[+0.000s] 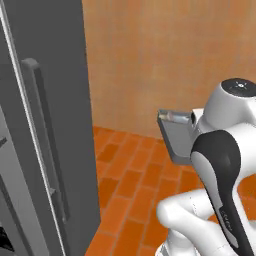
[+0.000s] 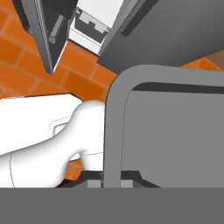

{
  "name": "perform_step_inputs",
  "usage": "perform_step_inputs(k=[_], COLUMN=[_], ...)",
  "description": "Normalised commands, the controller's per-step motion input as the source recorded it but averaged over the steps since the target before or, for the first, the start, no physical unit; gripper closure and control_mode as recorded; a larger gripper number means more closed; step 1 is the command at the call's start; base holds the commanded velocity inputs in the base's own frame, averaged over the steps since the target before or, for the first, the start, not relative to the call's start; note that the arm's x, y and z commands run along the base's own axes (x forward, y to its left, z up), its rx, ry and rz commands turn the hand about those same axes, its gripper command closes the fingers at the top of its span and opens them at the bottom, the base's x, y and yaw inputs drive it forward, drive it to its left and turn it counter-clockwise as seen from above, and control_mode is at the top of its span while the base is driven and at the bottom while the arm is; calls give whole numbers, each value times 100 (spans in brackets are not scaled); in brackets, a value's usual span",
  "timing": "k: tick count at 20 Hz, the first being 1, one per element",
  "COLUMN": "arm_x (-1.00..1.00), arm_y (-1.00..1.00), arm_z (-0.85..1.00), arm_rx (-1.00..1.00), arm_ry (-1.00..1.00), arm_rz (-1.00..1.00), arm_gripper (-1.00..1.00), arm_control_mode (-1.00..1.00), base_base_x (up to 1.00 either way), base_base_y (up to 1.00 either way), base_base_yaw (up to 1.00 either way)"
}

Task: Take the meat container that has the fish and place it on the second highest rack of the freezer. Then take the vegetable container that has the carrot and eggplant and place it on the highest rack of the freezer.

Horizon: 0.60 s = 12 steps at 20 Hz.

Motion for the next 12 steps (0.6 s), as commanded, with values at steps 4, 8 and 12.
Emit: perform_step_inputs(k=[4,8,12], arm_x=[0,0,0], arm_y=[0,0,0], arm_z=[0,0,0], arm_rx=[0,0,0], arm_ry=[0,0,0], arm_rz=[0,0,0], arm_gripper=[100,100,100], arm_control_mode=[100,100,100], base_base_x=[100,69,4], base_base_y=[-21,-23,-11], base_base_yaw=[60,71,83])
